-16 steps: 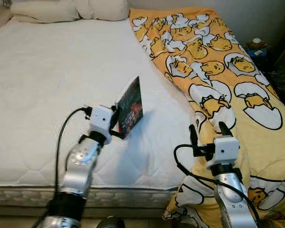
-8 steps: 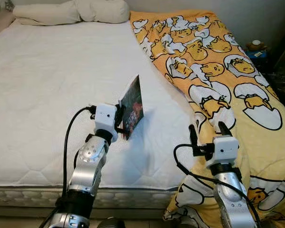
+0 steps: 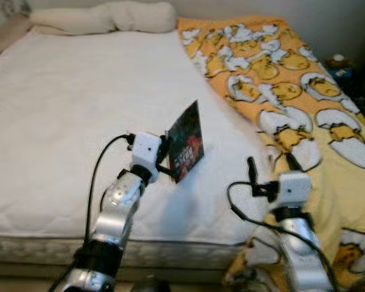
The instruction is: Clean up the room
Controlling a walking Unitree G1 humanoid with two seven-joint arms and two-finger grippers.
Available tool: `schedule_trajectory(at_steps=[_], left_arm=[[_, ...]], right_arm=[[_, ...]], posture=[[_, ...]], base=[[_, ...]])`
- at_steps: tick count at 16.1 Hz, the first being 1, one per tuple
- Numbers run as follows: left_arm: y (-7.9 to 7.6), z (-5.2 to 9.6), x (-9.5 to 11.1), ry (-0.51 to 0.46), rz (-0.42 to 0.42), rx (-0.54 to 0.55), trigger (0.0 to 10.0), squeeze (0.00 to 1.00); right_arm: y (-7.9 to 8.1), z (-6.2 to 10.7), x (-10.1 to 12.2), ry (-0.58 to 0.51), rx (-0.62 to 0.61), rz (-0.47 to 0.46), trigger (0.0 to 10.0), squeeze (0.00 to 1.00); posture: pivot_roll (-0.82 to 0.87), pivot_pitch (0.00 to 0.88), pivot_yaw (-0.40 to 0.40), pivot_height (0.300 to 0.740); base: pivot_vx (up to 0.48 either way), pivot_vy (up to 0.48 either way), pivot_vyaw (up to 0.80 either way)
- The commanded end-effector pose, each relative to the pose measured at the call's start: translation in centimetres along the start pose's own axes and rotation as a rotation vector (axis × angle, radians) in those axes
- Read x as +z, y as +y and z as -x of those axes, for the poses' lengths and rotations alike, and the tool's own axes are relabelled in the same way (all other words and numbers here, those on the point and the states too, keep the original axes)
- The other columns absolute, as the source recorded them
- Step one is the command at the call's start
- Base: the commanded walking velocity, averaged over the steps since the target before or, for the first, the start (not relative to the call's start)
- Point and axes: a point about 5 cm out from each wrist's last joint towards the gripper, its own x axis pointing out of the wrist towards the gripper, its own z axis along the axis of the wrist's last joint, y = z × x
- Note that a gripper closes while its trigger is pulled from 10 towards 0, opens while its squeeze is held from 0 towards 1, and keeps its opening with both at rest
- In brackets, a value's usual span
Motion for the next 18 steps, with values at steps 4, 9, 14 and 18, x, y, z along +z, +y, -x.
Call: schedule_trajectory(at_steps=[4, 9, 14, 18], left_arm=[[0.0, -0.7, 1.1, -0.04, -0.015, 0.0, 10.0, 0.0], [0.6, -1.7, 0.5, 0.03, 0.096, 0.141, 10.0, 0.0], [-0.8, -2.7, 1.2, 0.011, 0.086, 0.103, 10.0, 0.0], [-1.0, -2.8, 1.2, 0.011, 0.088, 0.105, 10.0, 0.0]], right_arm=[[-0.4, 0.2, -0.1, 0.002, -0.015, -0.002, 10.0, 0.15], [-0.6, 0.8, -0.1, -0.006, -0.037, -0.023, 10.0, 0.15], [-0.3, 0.7, 0.0, -0.005, -0.036, -0.024, 10.0, 0.15], [-0.2, 0.6, 0.0, -0.005, -0.035, -0.023, 10.0, 0.15]], posture=[[-0.13, 0.0, 0.043, 0.736], [-0.13, 0.0, 0.046, 0.736], [-0.14, 0.0, 0.054, 0.736], [-0.14, 0.0, 0.054, 0.736]], base=[[0.0, 0.479, 0.0], [0.0, 0.477, 0.0], [0.0, 0.476, 0.0], [0.0, 0.476, 0.0]])
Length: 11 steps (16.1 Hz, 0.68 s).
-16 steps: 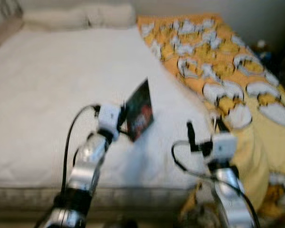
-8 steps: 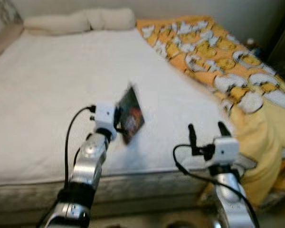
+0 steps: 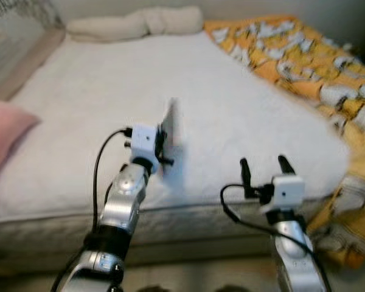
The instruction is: Clean up the room
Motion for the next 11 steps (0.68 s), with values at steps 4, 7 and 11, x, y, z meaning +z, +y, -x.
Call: schedule_trajectory(at_steps=[4, 7, 11], left_arm=[[-0.37, -0.46, 1.22, -0.046, -0.024, -0.022, 10.0, 0.0], [-0.7, -0.58, 1.25, -0.042, -0.041, -0.032, 10.0, 0.0], [-1.24, -0.72, 1.45, -0.047, -0.044, -0.053, 10.0, 0.0]], right_arm=[[0.05, -0.54, 0.44, -0.022, -0.001, -0.001, 10.0, 0.15], [0.16, -0.56, 0.46, -0.022, 0.001, -0.001, 10.0, 0.15], [0.31, -0.51, 0.43, -0.021, 0.004, -0.001, 10.0, 0.15]], posture=[[-0.14, 0.0, 0.052, 0.736], [-0.14, 0.0, 0.054, 0.736], [-0.14, 0.0, 0.058, 0.736]], base=[[0.0, 0.476, 0.0], [0.0, 0.47, 0.0], [0.143, 0.412, 0.0]])
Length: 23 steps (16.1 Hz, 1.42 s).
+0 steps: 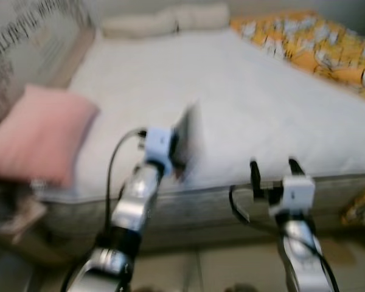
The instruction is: Clean up the room
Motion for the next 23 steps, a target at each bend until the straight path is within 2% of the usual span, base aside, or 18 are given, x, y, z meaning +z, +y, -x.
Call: schedule_trajectory(at_steps=[1, 5, 6, 8, 10, 17, 20, 23], left_arm=[[1.0, -0.1, 1.0, -0.04, -0.03, 0.021, 10.0, 0.0], [0.2, -0.2, 0.9, -0.037, -0.064, -0.016, 10.0, 0.0], [0.0, -0.1, 1.0, -0.05, -0.05, -0.019, 10.0, 0.0], [0.0, 0.0, 1.0, -0.046, -0.073, -0.007, 10.0, 0.0], [-0.1, 0.0, 1.0, -0.053, -0.056, -0.001, 10.0, 0.0], [0.0, 0.0, 0.6, -0.025, -0.04, 0.05, 10.0, 0.0], [-0.4, 0.1, 0.7, -0.035, -0.069, 0.044, 10.0, 0.0], [-0.1, 0.3, 0.5, -0.025, -0.064, 0.08, 10.0, 0.0]], right_arm=[[0.7, -0.5, 0.7, -0.034, 0.022, -0.004, 10.0, 0.15], [0.8, -0.4, 0.6, -0.03, 0.026, -0.004, 10.0, 0.15], [0.8, -0.4, 0.5, -0.03, 0.026, -0.004, 10.0, 0.15], [0.9, -0.4, 0.5, -0.029, 0.028, -0.004, 10.0, 0.15], [0.8, -0.5, 0.5, -0.03, 0.031, -0.002, 10.0, 0.15], [0.8, -0.5, 0.6, -0.031, 0.041, 0.001, 10.0, 0.15], [0.9, -0.5, 0.6, -0.029, 0.048, 0.001, 10.0, 0.15], [0.9, -0.6, 0.6, -0.029, 0.054, 0.0, 10.0, 0.15]], posture=[[-0.14, 0.0, 0.059, 0.736], [-0.14, 0.0, 0.06, 0.736], [-0.14, 0.0, 0.062, 0.736], [-0.14, 0.0, 0.061, 0.736], [-0.14, 0.0, 0.059, 0.736], [-0.14, 0.0, 0.054, 0.736], [-0.14, 0.0, 0.051, 0.736], [-0.13, 0.0, 0.046, 0.736]], base=[[0.296, 0.379, 0.0], [0.311, 0.364, 0.0], [0.375, 0.3, 0.0], [0.0, 0.0, 0.0], [0.0, 0.0, 0.0], [0.462, 0.0, 0.0], [0.476, 0.0, 0.0], [0.0, 0.0, 0.0]])
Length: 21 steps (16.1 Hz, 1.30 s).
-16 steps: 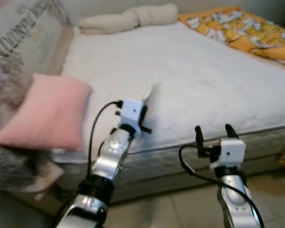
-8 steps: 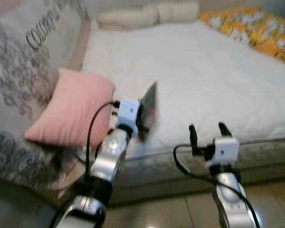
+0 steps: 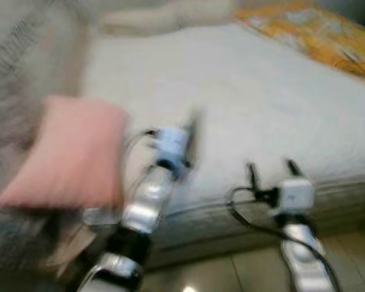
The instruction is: Clean up the room
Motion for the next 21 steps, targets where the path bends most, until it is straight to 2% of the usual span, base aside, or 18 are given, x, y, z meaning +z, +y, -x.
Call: schedule_trajectory(at_steps=[1, 2, 3, 4, 5, 6, 7, 10, 13, 17, 21], left_arm=[[3.0, 0.6, 0.1, -0.016, -0.008, 0.105, 10.0, 0.0], [3.2, 0.7, 0.1, -0.021, -0.012, 0.115, 10.0, 0.0], [4.3, 1.4, -0.2, -0.024, 0.014, 0.166, 10.0, 0.0], [6.7, 3.3, -1.5, 0.008, 0.049, 0.355, 10.0, 0.0], [7.9, 4.4, -2.8, 0.066, 0.106, 0.467, 10.0, 0.0], [8.5, 5.1, -3.7, 0.112, 0.148, 0.529, 10.0, 0.0], [8.2, 5.0, -4.0, 0.125, 0.135, 0.507, 10.0, 0.0], [6.5, 3.7, -2.5, 0.079, 0.09, 0.418, 10.0, 0.0], [6.0, 3.0, -1.6, 0.059, 0.084, 0.376, 10.0, 0.0], [5.1, 2.7, -1.3, 0.05, 0.05, 0.34, 10.0, 0.0], [4.9, 2.3, -1.1, 0.038, 0.017, 0.305, 10.0, 0.0]], right_arm=[[1.4, -0.5, 0.6, -0.029, 0.035, -0.032, 10.0, 0.15], [1.3, -0.5, 0.6, -0.029, 0.033, -0.035, 10.0, 0.15], [1.0, -0.6, 0.6, -0.023, 0.011, -0.055, 10.0, 0.15], [0.5, -0.7, 0.5, -0.02, -0.007, -0.065, 10.0, 0.15], [0.3, -0.7, 0.4, -0.017, -0.02, -0.074, 10.0, 0.15], [0.3, -0.7, 0.3, -0.012, -0.024, -0.077, 10.0, 0.15], [0.3, -0.6, 0.2, -0.009, -0.02, -0.076, 10.0, 0.15], [0.7, -1.0, 0.1, -0.004, -0.001, -0.077, 10.0, 0.15], [0.8, -1.5, 0.4, -0.02, 0.006, -0.078, 10.0, 0.15], [0.8, -1.5, 0.4, -0.024, 0.003, -0.074, 10.0, 0.15], [0.7, -1.6, 0.5, -0.03, 0.0, -0.076, 10.0, 0.15]], posture=[[-0.13, 0.0, 0.046, 0.736], [-0.13, 0.0, 0.046, 0.736], [-0.13, 0.0, 0.044, 0.736], [-0.12, 0.0, 0.043, 0.736], [-0.11, 0.0, 0.042, 0.736], [-0.1, 0.0, 0.037, 0.736], [-0.09, 0.0, 0.033, 0.736], [-0.08, 0.0, 0.028, 0.736], [-0.09, 0.0, 0.032, 0.736], [-0.1, 0.0, 0.037, 0.736], [-0.1, 0.0, 0.037, 0.736]], base=[[0.0, 0.0, 0.0], [0.0, 0.0, 0.0], [0.0, 0.0, 0.0], [0.0, 0.0, 0.0], [0.0, 0.0, 0.0], [0.0, 0.0, 0.0], [0.0, 0.0, 0.0], [0.0, 0.0, 0.0], [0.0, 0.0, 0.0], [0.0, -0.46, 0.0], [0.0, -0.442, 0.0]])
